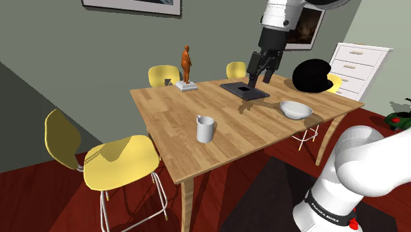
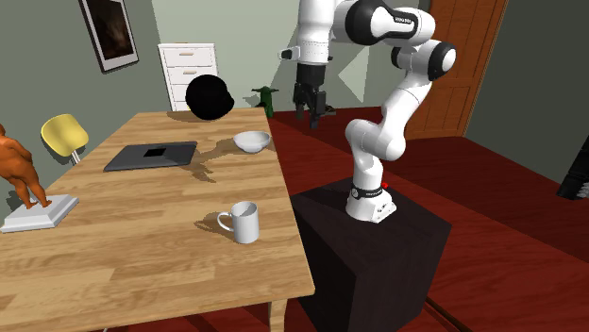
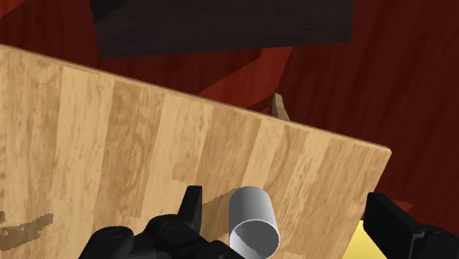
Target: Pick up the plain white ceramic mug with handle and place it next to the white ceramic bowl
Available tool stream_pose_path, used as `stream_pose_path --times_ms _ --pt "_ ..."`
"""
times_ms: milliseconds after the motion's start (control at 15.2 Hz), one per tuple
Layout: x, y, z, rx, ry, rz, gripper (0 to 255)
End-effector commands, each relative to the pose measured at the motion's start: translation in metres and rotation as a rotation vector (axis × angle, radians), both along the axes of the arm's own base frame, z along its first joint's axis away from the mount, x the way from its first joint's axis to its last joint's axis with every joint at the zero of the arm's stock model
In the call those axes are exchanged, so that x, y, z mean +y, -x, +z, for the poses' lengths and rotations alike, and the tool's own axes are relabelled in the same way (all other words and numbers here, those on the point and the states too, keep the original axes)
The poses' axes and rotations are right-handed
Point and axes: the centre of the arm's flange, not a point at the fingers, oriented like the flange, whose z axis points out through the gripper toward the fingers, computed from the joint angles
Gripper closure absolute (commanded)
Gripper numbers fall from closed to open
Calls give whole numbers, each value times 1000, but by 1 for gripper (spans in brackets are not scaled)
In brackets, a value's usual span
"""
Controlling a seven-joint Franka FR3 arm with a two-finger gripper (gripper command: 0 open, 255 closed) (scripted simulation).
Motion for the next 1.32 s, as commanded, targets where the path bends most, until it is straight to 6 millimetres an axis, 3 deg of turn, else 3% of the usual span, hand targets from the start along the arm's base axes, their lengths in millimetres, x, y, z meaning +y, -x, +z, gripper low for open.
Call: stream_pose_path --times_ms 0,1254 --pt "0 0 0 0 0 0 0" --pt "28 -179 -179 34 3 -59 0"
